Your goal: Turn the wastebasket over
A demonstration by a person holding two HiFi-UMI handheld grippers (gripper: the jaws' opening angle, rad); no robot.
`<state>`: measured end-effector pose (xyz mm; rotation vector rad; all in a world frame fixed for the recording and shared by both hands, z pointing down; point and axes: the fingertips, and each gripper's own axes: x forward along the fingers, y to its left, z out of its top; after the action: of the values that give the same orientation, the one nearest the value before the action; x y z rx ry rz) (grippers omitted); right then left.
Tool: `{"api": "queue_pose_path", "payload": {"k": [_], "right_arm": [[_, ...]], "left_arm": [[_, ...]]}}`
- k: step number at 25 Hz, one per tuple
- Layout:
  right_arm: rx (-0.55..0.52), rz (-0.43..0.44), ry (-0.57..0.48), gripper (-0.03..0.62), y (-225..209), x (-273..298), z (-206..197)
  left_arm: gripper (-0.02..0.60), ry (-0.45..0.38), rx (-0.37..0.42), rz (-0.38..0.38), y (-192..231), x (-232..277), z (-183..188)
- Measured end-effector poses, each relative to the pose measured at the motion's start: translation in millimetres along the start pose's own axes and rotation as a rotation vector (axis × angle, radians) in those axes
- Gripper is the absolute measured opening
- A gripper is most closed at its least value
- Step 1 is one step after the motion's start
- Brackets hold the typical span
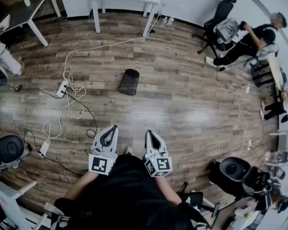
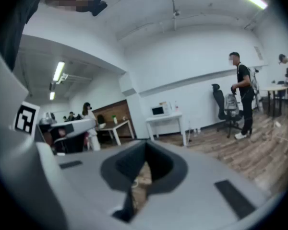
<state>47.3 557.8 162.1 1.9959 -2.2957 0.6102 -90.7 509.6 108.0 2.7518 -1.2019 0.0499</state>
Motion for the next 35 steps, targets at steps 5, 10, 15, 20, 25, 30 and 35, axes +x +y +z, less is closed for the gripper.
{"api": "queue_pose_path", "payload": {"k": [5,10,15,20,25,30,35], "right_arm": [[-0.002,-0.001,0.003,0.031,6.0,3.2,1.8],[0.004,0.0,-0.002,0.031,17.3,12.8,0.9],[0.027,-0.001,-0.003,0.031,28.7,27.7,1.5],[0.014,-0.002,0.004,0.031,55.4,52.5,-5.3],[0.009,-0.002,0.002,0.031,78.4,73.7,-13.2],[-0.011,-0.024,0.004,0.031,79.8,87.9,-9.9],[-0.02,-0.036,0.022,0.031,59.2,110.7,-8.7]], "left_arm": [[0.033,-0.001,0.0,0.001,7.7,-1.6,2.7],[0.034,-0.007,-0.008,-0.005,20.9,-3.8,3.4],[0.033,0.01,-0.021,-0.008,39.5,-7.2,-0.4],[0.033,0.01,-0.015,-0.015,72.2,-15.5,-3.9],[0.034,0.031,-0.03,-0.026,98.6,-22.5,-13.7],[0.033,0.054,-0.042,-0.03,117.4,-8.8,-26.9],[0.034,0.082,-0.056,-0.038,123.8,18.1,-36.1]]}}
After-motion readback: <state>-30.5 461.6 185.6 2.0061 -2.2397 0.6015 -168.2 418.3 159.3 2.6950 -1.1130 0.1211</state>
